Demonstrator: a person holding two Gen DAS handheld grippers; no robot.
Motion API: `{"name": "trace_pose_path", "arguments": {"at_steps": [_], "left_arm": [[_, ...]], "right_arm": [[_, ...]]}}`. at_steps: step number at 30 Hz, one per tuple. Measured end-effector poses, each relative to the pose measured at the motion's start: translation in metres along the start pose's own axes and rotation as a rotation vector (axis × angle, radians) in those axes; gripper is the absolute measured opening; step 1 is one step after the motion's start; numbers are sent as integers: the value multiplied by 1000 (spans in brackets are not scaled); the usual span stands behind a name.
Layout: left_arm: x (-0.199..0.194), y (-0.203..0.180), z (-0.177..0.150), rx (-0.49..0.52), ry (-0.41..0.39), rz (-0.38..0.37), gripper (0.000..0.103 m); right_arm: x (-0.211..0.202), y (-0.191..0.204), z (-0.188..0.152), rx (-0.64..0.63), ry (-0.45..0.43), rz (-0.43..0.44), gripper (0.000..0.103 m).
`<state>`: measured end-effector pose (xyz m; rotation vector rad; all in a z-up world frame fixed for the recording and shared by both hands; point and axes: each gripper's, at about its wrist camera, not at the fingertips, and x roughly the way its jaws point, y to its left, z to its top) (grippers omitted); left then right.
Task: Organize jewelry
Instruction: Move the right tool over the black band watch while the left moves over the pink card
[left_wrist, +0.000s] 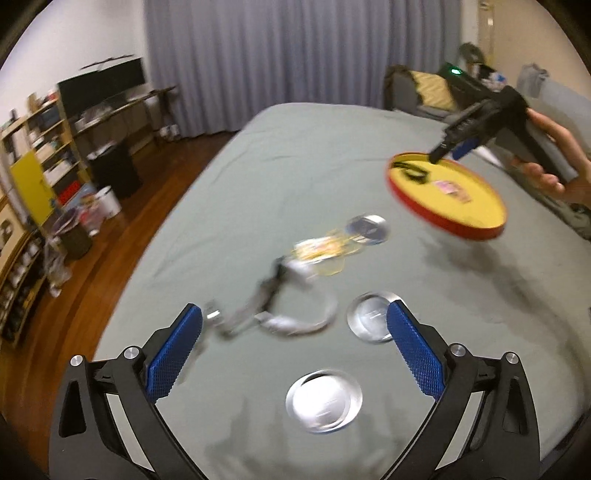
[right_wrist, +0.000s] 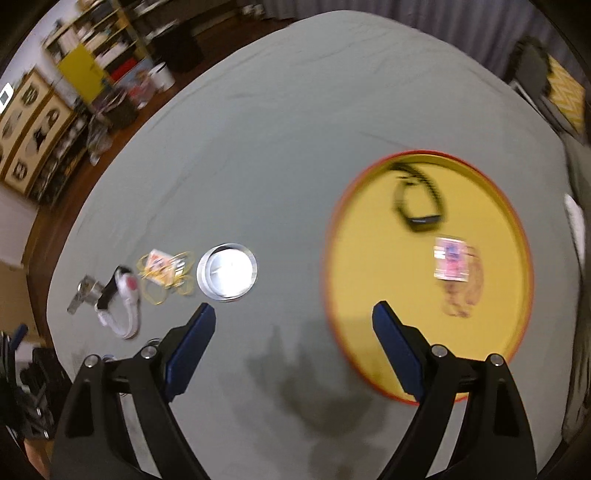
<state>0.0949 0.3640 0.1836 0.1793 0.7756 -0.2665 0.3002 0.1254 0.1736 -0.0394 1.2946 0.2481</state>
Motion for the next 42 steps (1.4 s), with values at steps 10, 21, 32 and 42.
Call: {"name": "trace_pose_path", "arguments": {"at_steps": [10, 21, 32, 42], "left_arm": [[61, -140, 63, 157, -5, -177, 98], [177, -265, 114, 143, 84, -257, 98], [274, -321, 160, 109, 229, -146, 98], [301, -334, 178, 80, 264, -132, 98]], "right_arm": [[-15, -121, 23, 175, -13, -31, 83], [16, -181, 75, 208, 36, -6, 83], [81, -206, 130, 157, 203, -20, 83], [117, -199, 144, 73, 258, 5, 83]]}}
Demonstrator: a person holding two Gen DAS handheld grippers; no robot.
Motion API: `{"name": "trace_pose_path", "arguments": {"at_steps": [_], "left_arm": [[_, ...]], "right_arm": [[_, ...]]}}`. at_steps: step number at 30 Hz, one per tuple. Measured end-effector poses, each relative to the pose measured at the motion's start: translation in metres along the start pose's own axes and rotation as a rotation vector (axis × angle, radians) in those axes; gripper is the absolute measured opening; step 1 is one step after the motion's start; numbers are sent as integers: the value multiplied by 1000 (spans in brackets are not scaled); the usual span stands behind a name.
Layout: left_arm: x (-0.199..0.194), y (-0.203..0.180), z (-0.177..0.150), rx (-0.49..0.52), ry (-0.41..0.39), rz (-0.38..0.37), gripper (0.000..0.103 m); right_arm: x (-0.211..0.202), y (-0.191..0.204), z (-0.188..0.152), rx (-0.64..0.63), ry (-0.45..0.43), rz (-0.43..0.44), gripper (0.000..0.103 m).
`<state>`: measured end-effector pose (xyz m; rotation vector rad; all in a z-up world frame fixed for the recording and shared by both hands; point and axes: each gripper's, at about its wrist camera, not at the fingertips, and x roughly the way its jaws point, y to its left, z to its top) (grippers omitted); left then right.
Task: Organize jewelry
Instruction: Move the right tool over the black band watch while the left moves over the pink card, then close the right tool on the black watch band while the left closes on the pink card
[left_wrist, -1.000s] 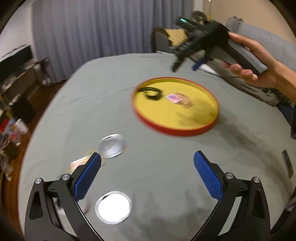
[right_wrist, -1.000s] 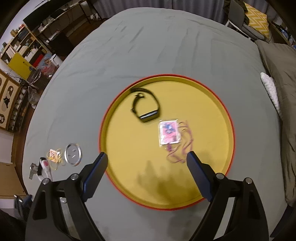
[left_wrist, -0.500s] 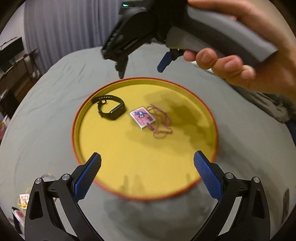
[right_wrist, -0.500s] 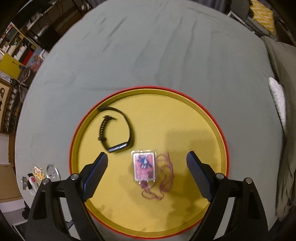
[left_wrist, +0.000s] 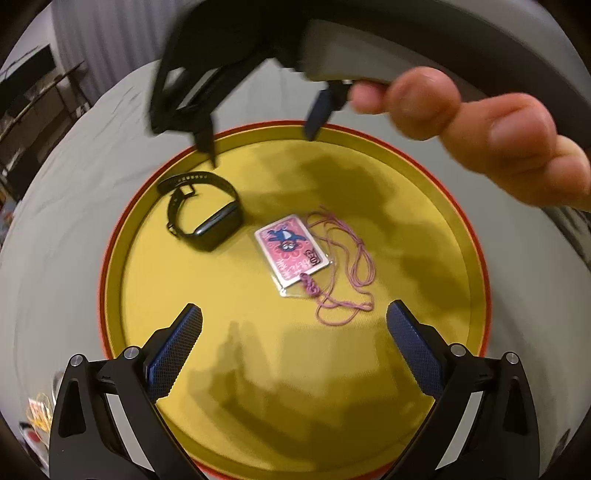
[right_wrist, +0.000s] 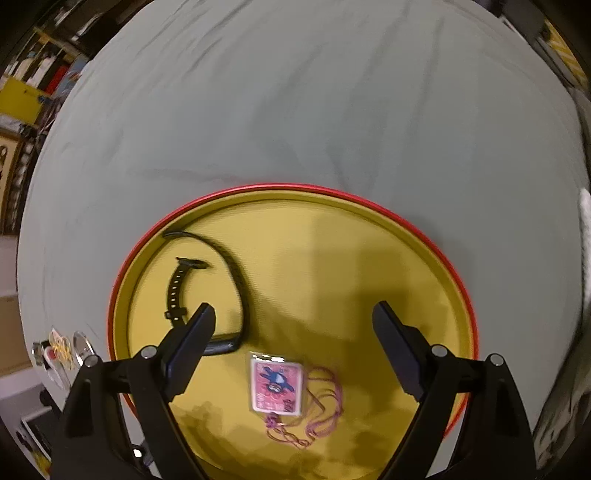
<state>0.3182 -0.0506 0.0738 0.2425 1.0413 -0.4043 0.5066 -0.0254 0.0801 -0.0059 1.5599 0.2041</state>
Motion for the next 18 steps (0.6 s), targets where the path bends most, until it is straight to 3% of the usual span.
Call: {"name": "trace_pose_path", "arguments": {"at_steps": [6, 9, 13, 16, 18], "left_arm": [[16, -7, 1, 20, 54, 13, 98], [23, -9, 1, 20, 68, 20, 98], [34, -6, -1, 1, 101, 14, 98], [37, -7, -8, 20, 106, -6, 98], [36, -8, -11, 35, 88, -9, 98]], "right_arm": [[24, 18, -4, -113, 43, -106, 82], [35, 18, -6, -111, 61, -80, 69], [35, 18, -8, -127, 41, -102, 64], [33, 16, -9, -129, 43, -107, 52], [31, 8, 3, -139, 43, -105, 32]]}}
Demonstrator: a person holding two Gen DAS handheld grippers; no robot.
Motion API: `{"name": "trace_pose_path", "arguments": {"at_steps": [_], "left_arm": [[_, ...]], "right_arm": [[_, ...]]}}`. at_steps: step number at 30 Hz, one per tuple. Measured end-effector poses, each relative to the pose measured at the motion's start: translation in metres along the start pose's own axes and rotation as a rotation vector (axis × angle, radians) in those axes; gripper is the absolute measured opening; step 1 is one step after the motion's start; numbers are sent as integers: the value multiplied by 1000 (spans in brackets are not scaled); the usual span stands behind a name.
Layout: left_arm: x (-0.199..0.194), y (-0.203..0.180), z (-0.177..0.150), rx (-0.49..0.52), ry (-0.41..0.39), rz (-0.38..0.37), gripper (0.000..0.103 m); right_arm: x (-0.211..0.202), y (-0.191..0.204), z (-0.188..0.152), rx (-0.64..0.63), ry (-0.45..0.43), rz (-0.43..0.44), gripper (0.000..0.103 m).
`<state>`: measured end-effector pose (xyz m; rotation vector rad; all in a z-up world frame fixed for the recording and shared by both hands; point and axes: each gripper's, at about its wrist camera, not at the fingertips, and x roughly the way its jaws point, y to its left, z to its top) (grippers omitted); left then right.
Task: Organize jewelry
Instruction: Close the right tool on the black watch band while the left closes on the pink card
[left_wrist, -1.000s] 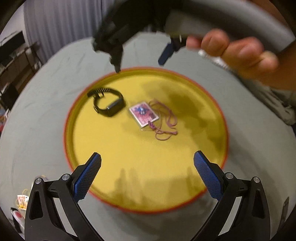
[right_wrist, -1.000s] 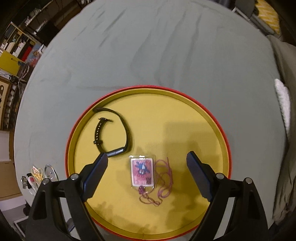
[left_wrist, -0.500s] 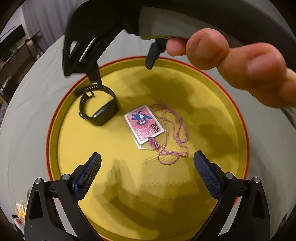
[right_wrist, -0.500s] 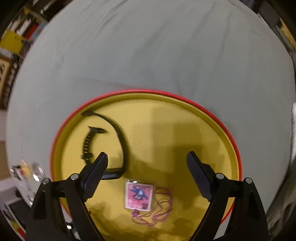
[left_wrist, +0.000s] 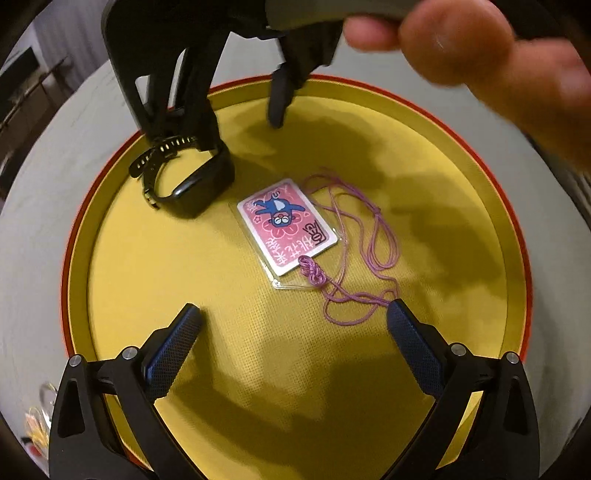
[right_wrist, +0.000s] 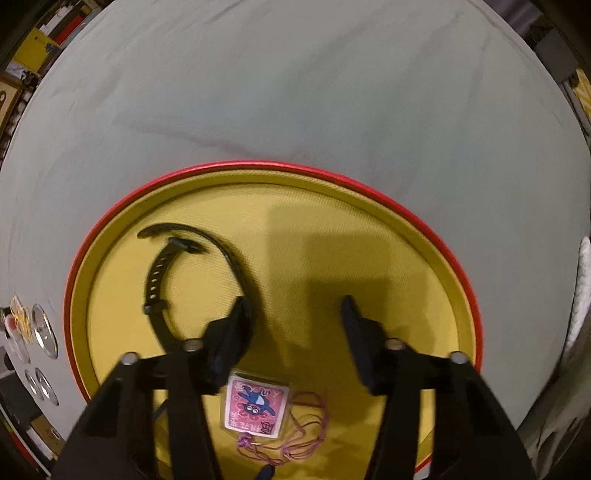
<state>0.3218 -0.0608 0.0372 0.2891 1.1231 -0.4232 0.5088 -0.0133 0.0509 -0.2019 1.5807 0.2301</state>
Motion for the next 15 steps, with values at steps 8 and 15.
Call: {"name": "trace_pose_path", "arguments": {"at_steps": [8, 15], "left_arm": [[-1, 2, 0, 18, 16, -4, 92], [-14, 8, -4, 52, -19, -29, 51]], "right_arm": [[-1, 15, -3, -46, 1, -29, 11], [1, 13, -5, -11, -3, -10, 10]]}}
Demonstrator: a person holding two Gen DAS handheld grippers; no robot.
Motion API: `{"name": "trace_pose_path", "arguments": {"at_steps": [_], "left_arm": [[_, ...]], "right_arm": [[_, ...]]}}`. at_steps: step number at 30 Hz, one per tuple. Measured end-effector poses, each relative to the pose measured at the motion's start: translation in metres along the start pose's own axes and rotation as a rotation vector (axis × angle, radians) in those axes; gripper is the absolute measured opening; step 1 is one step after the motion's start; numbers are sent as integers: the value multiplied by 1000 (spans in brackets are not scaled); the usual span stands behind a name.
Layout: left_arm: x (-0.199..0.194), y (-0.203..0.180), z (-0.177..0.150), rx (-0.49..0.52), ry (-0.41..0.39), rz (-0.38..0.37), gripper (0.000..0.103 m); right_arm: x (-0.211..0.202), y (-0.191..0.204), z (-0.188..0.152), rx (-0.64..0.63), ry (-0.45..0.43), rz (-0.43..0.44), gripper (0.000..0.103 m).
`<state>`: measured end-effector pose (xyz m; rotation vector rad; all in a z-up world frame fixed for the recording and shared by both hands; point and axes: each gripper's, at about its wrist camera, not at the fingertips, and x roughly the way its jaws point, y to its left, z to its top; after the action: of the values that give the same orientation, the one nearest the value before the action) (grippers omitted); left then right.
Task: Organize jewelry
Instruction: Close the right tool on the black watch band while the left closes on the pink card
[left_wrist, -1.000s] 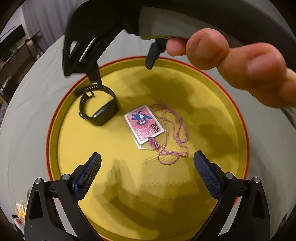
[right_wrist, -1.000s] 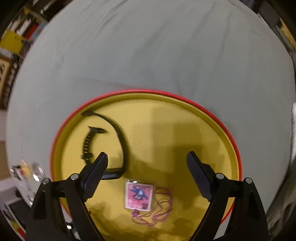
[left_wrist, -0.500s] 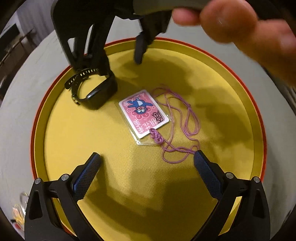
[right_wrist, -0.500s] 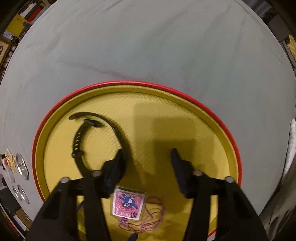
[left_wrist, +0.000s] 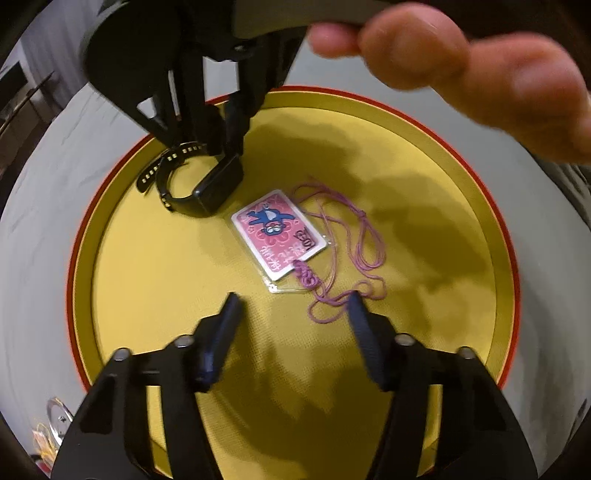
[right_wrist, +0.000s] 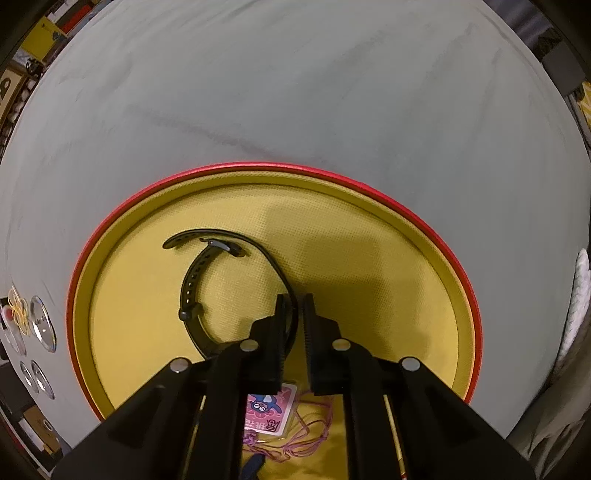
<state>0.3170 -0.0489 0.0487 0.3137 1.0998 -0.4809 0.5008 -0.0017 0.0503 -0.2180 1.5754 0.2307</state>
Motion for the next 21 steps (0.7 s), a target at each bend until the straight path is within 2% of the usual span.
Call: {"name": "trace_pose_path", "arguments": {"at_steps": [5, 8, 11, 13, 17, 19, 21], "left_arm": [[-5, 37, -7, -48, -8, 1, 1], [-10, 50, -15, -50, 3, -35, 0], [-15, 54, -24, -28, -5, -30, 0], [-12, 51, -23, -29, -8, -35, 0], [-15, 72, -24, -53, -9, -82, 0], [-22, 77, -24, -52, -51, -110, 0], [-23, 76, -18, -55, -61, -137, 2]], "right_arm": [[1, -5, -1, 31, -16, 19, 10], [0, -10, -2, 48, -21, 19, 9], [-1, -20, -5, 69, -28, 20, 9], [-3, -27, -7, 77, -35, 16, 6], [-7, -29, -11, 88, -51, 8, 5], [-5, -35, -14, 101, -54, 24, 5], [-4, -37, -15, 103, -52, 32, 5]]}}
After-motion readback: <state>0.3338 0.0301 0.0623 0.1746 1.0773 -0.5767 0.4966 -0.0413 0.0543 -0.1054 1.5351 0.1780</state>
